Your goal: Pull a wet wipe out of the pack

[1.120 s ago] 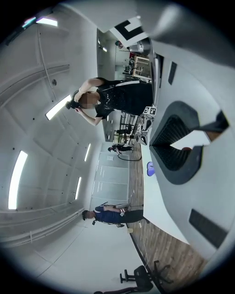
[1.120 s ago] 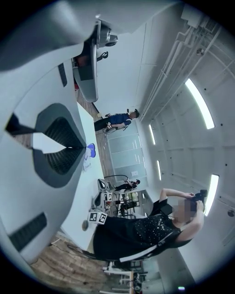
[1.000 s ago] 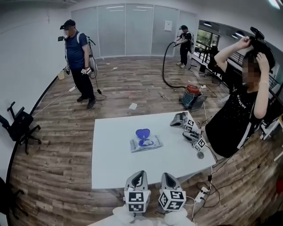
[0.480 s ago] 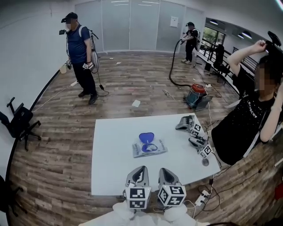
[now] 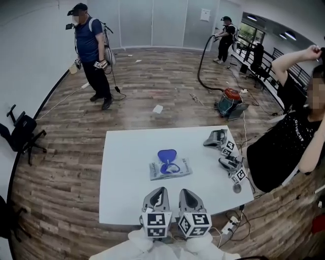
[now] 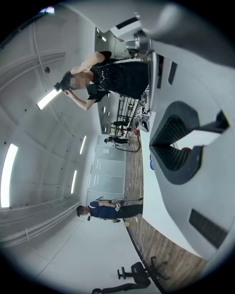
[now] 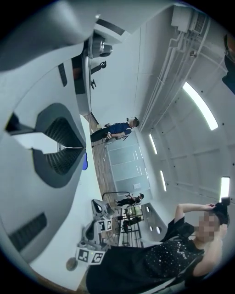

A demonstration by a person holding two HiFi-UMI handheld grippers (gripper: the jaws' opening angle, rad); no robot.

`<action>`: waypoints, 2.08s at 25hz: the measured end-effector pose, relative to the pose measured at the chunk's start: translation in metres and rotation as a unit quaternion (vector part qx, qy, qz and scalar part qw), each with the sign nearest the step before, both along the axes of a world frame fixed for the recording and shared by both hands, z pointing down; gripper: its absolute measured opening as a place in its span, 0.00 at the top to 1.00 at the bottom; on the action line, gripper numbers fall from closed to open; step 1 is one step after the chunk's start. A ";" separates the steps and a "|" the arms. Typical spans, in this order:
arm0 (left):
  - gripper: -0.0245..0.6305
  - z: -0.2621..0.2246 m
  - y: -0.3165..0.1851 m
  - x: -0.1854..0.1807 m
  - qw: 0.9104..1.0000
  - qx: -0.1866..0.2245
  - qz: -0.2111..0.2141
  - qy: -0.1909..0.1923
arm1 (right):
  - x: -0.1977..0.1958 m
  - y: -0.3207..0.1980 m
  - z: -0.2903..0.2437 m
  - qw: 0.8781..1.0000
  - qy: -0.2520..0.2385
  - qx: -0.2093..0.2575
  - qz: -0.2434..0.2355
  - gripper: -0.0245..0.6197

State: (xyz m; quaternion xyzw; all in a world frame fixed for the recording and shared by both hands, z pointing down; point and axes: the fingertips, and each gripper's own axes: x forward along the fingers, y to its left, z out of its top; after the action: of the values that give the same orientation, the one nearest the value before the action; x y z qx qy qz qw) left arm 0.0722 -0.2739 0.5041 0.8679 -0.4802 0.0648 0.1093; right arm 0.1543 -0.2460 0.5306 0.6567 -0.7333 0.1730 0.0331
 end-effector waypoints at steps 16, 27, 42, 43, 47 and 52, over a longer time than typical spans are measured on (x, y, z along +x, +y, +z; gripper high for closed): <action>0.97 0.014 -0.011 -0.029 0.997 -0.030 -0.065 -0.016 | -0.006 -0.064 0.035 0.997 -0.013 -0.036 -0.060 0.87; 0.97 0.020 -0.011 -0.047 0.996 -0.029 -0.080 -0.029 | -0.004 -0.100 0.072 0.996 -0.017 -0.066 -0.056 0.80; 0.97 0.057 -0.025 -0.055 0.992 -0.060 -0.101 -0.043 | 0.001 -0.132 0.113 0.993 -0.030 -0.094 -0.061 0.75; 0.97 0.059 -0.027 -0.056 0.992 -0.060 -0.103 -0.043 | 0.002 -0.133 0.115 0.993 -0.032 -0.095 -0.062 0.74; 0.97 0.065 -0.030 -0.060 0.990 -0.071 -0.114 -0.037 | 0.002 -0.140 0.118 0.993 -0.030 -0.099 -0.064 0.72; 0.97 0.068 -0.033 -0.065 0.989 -0.079 -0.120 -0.036 | 0.000 -0.148 0.122 0.992 -0.029 -0.108 -0.061 0.72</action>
State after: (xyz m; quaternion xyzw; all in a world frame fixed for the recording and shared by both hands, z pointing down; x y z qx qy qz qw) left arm 0.0070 -0.3069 0.5722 0.7897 -0.5779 0.1200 0.1675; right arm 0.1547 -0.3941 0.6523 0.5979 -0.7497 0.2678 0.0936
